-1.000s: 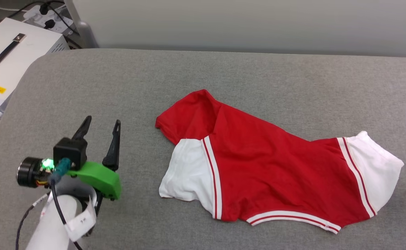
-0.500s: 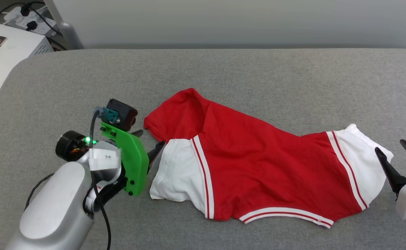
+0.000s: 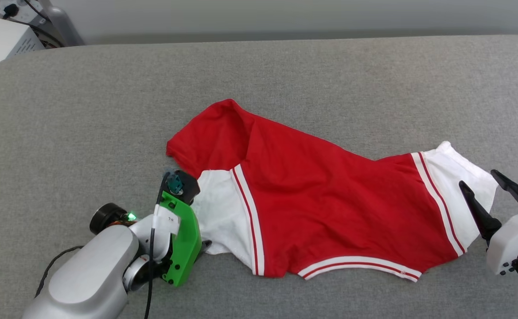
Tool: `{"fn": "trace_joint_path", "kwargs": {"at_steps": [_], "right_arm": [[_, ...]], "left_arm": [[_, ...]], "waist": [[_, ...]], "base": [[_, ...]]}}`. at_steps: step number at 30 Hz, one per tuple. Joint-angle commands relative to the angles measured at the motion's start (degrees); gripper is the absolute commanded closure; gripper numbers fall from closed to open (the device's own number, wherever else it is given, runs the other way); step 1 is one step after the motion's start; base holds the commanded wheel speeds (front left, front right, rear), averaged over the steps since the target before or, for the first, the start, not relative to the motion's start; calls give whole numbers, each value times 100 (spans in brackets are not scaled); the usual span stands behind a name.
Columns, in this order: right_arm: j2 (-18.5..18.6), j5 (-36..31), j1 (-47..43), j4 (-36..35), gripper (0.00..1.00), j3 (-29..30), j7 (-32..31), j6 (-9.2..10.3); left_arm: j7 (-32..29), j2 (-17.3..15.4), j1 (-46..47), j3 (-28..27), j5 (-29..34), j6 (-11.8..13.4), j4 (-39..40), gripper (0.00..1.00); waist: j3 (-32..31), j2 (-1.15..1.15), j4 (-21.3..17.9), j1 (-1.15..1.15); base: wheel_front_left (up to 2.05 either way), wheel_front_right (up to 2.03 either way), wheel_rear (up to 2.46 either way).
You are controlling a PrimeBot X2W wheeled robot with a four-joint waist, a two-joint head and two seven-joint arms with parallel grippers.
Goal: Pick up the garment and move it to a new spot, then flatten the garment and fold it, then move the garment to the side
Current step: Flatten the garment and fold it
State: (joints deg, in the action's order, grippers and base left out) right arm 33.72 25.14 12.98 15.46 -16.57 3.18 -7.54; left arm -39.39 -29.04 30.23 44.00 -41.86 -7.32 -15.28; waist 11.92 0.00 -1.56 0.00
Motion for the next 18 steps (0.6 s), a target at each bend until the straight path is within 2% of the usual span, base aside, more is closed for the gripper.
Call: {"fn": "trace_joint_path", "kwargs": {"at_steps": [1,7,8,9,13,18], "right_arm": [[-24,-42,25,-22,0,-15,-26,5],[-38,-38,91,35,0,-74,0,5],[-36,-39,92,56,0,-80,11,5],[-34,-35,95,73,0,-77,27,5],[22,-12,60,101,0,-6,82,5],[255,48,-3,6,0,239,32,5]], "left_arm": [[9,-49,119,80,-10,-16,-170,0],[8,-101,125,612,-95,-16,-618,0],[83,-134,149,689,-74,-16,-646,66],[171,-152,158,723,-76,-16,-671,100],[634,-205,177,608,-274,-16,-693,100],[1188,-543,136,278,-362,14,-499,100]], "waist": [[151,0,-126,0],[230,0,-203,0],[214,0,-201,0],[183,0,-195,0],[-19,0,-123,0],[-268,0,6,0]], "base": [[0,0,0],[0,0,0],[0,0,0],[0,0,0],[0,0,0],[0,0,0]]}}
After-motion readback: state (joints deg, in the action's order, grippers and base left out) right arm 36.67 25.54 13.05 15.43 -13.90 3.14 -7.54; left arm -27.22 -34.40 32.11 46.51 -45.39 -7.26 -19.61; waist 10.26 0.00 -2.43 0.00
